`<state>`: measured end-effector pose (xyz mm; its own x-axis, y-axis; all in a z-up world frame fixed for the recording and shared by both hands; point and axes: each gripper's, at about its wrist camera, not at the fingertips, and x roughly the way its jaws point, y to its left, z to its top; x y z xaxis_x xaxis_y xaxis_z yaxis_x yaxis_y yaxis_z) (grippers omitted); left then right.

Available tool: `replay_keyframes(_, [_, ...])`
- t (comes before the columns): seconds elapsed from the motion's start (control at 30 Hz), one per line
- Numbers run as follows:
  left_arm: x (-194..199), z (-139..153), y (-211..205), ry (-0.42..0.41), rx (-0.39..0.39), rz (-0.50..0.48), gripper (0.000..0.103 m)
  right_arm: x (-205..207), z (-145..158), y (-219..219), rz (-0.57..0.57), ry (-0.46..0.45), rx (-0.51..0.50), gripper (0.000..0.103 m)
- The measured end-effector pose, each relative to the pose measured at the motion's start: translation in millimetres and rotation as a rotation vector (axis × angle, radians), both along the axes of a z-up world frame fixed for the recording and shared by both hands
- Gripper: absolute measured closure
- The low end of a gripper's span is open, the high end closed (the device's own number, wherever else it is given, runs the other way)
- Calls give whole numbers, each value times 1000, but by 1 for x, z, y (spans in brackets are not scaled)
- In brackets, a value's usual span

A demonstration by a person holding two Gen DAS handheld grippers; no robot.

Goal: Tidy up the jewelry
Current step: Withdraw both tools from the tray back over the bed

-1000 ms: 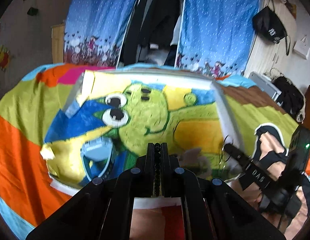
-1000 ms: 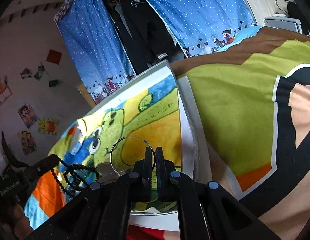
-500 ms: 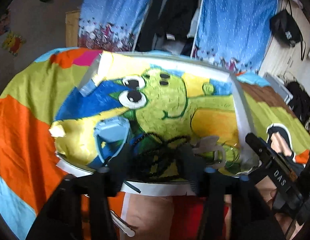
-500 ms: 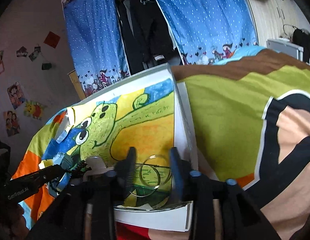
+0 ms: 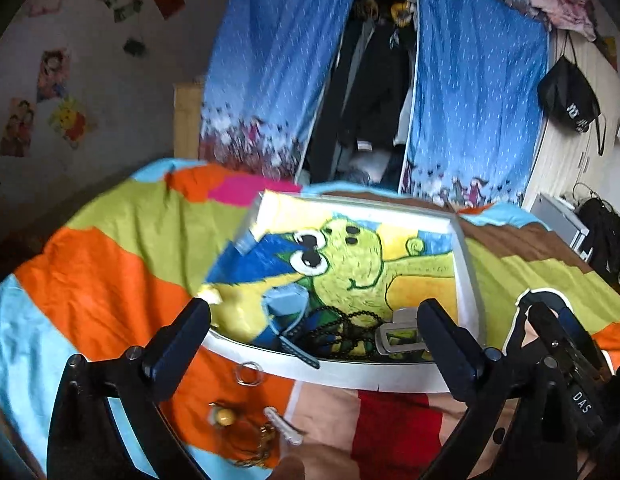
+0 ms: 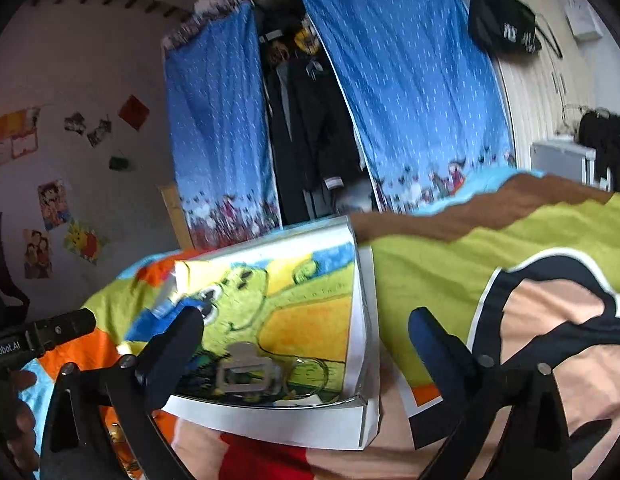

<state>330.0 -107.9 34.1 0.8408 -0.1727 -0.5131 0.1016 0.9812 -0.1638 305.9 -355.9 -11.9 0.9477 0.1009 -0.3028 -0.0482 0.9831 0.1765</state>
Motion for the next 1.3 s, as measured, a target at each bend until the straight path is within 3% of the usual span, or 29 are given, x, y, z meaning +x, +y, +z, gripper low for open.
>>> replay_keyframes(0.23, [-59,14,18,-66,16,19,2,-61,23,17,9,-125,-34,0])
replay_keyframes(0.63, [-150,13,46,-118,10,22,2,-147,21,49,26,-141,-69,0])
replay_keyframes(0.87, [-193,-2,62,-100,42,-2,2,-189,11,66,23,-72,-54,0])
replay_keyframes(1.3, [-238,-43,85,9,82,-98,2,-238,-17,81,-57,148,8,0])
